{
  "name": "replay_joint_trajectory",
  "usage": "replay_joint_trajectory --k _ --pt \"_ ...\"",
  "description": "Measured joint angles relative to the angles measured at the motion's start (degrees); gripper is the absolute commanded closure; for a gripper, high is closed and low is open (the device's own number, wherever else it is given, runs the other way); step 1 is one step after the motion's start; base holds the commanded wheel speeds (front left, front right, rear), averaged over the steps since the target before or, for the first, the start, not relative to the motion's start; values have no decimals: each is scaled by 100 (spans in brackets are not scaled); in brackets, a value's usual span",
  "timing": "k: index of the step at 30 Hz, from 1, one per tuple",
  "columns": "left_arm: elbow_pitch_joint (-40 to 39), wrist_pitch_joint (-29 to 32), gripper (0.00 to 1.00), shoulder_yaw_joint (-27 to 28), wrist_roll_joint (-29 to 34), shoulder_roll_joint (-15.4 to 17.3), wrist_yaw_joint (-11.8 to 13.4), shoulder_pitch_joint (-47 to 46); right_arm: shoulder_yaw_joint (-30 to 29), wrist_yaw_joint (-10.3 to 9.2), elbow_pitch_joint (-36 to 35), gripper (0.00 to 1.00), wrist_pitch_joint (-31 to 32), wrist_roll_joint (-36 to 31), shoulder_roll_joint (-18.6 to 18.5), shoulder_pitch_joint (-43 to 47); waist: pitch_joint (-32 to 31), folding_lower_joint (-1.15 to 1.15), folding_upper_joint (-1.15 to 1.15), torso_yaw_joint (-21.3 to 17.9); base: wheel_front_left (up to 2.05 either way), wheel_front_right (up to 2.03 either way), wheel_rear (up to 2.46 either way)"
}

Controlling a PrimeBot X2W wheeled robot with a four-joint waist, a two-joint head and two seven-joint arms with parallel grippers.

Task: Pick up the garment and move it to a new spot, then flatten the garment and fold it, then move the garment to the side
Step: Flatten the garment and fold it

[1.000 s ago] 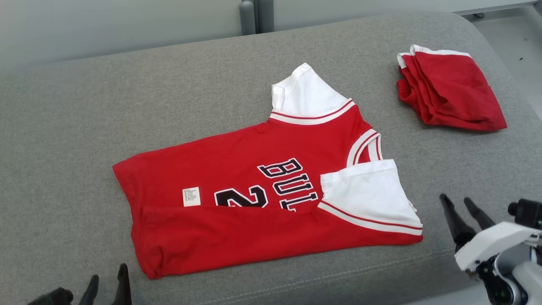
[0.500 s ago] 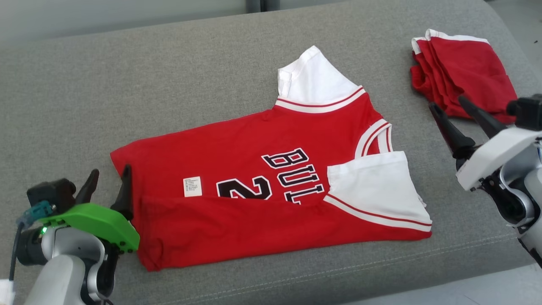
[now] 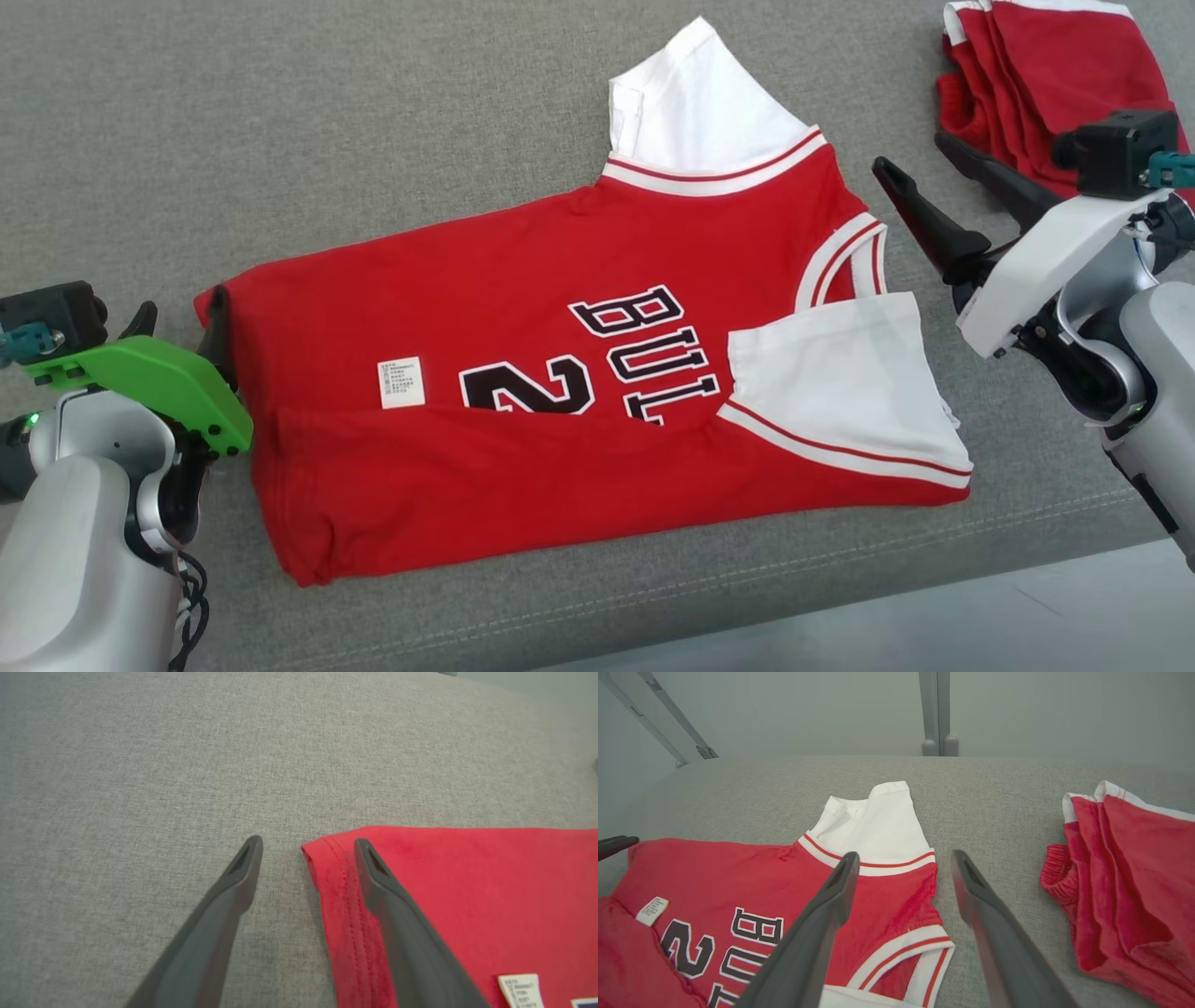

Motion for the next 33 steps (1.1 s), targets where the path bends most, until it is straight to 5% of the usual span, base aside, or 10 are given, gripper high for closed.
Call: replay_joint_trajectory --k 17,18,19,20,21,33 --pt "602 172 0 -102 241 -63 0 -497 -7 65 393 0 -29 8 141 -135 213 0 0 -94 0 0 0" --pt "624 172 21 -105 241 -78 0 -520 -5 76 413 0 -35 8 146 -151 211 0 0 -94 0 0 0" --pt "649 172 55 -108 240 -94 0 -540 0 100 431 0 -37 8 151 -170 209 0 0 -94 0 0 0" --pt "673 169 68 -113 240 -112 0 -557 10 100 445 0 -38 8 157 -192 206 0 0 -93 0 0 0" --pt "692 151 100 -122 240 -126 0 -567 26 103 468 0 -47 8 165 -220 203 0 0 -91 0 0 0" --pt "726 -74 100 -323 235 -396 -51 -676 120 124 660 0 -51 -2 154 -460 153 0 0 81 0 0 0"
